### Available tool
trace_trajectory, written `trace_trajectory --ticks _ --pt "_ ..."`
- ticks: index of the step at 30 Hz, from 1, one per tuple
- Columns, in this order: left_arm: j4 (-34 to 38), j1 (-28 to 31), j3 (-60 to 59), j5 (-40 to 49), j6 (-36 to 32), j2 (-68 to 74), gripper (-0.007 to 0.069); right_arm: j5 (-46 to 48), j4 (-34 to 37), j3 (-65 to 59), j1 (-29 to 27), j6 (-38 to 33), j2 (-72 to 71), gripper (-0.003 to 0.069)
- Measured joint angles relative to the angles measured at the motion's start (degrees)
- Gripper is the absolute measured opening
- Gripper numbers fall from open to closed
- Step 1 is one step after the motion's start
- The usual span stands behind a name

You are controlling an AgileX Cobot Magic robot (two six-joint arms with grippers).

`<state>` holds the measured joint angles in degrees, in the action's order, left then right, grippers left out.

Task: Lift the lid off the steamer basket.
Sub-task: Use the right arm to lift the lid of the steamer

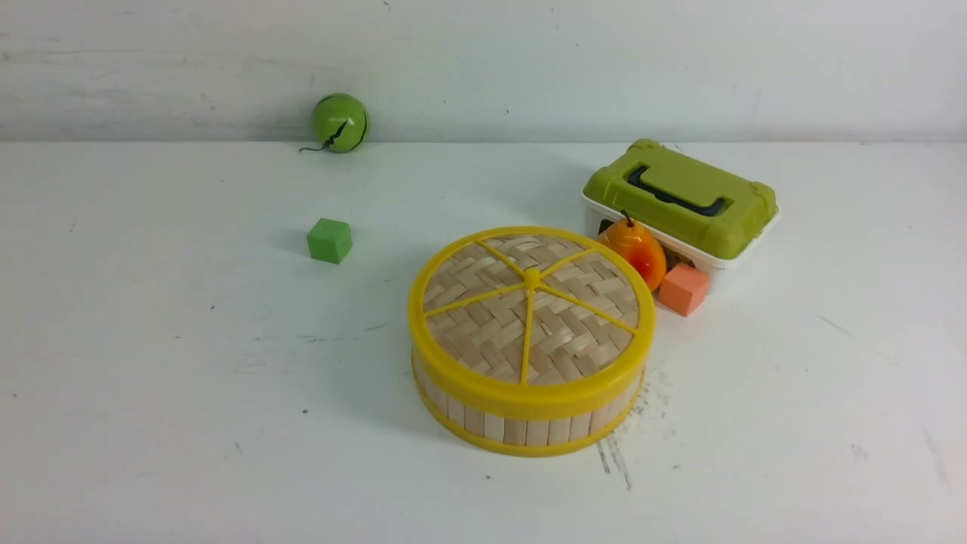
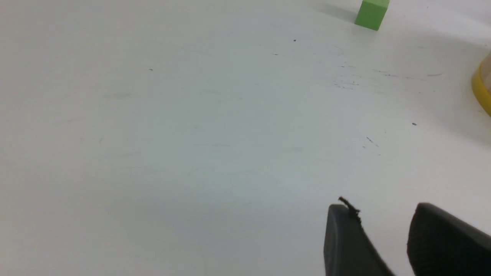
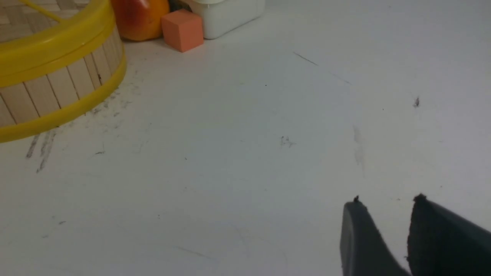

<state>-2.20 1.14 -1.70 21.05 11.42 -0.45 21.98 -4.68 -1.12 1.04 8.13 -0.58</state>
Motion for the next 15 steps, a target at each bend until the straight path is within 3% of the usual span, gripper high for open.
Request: trace_trajectory --ticks 15 --pt "0.0 0.0 0.0 0.0 0.0 0.0 0.0239 0.0 0.0 0.0 0.0 0.22 0.0 0.0218"
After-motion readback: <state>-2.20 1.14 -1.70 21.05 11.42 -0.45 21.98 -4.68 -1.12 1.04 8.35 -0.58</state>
